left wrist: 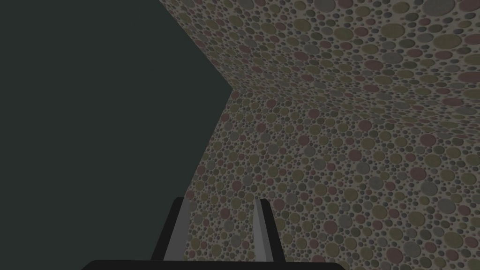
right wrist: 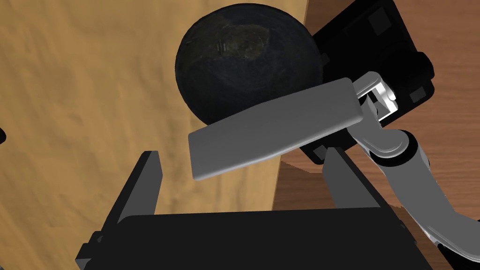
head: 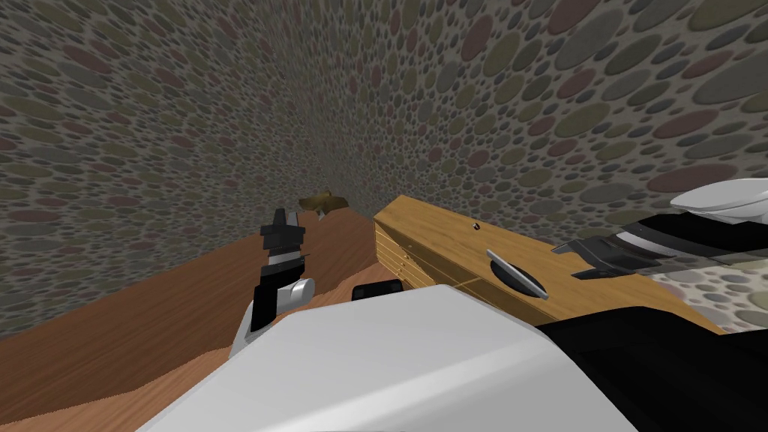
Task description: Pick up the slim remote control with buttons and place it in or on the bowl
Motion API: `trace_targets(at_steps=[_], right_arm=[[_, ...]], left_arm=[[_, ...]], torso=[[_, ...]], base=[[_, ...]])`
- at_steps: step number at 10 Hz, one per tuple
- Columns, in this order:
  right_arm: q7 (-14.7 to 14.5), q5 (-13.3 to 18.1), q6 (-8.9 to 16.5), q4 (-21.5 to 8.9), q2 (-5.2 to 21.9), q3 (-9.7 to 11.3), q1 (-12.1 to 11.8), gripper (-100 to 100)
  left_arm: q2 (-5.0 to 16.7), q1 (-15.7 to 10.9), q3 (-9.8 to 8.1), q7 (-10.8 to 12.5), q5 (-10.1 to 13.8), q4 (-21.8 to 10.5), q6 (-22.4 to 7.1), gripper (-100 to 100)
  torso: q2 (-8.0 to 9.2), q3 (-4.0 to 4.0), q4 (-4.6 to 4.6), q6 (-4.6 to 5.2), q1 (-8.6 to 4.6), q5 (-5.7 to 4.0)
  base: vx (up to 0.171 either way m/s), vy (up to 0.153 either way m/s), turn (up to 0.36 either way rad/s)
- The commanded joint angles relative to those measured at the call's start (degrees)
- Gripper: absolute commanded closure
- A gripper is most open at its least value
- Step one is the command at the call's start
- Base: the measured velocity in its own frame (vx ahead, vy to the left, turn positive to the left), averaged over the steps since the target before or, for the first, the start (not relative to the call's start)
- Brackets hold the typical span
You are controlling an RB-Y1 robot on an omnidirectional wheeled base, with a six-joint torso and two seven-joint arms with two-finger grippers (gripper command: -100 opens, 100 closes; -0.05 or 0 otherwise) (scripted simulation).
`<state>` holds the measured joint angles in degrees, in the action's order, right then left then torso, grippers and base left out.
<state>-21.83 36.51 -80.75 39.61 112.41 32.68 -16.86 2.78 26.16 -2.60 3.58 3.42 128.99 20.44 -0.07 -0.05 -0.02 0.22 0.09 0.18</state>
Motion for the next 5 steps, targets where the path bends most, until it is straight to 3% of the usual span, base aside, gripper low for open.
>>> trace_targets(at_steps=[1,5], right_arm=[[0.00,0.00,0.00,0.00,0.00,0.00,0.00,0],[0.00,0.00,0.00,0.00,0.00,0.00,0.00,0]], left_arm=[[0.00,0.00,0.00,0.00,0.00,0.00,0.00,0],[0.00,0.00,0.00,0.00,0.00,0.00,0.00,0]], torso=[[0.00,0.00,0.00,0.00,0.00,0.00],[0.05,0.03,0.01,0.00,0.00,0.00]], base=[[0.000,0.000,0.000],[0.000,0.000,0.000]])
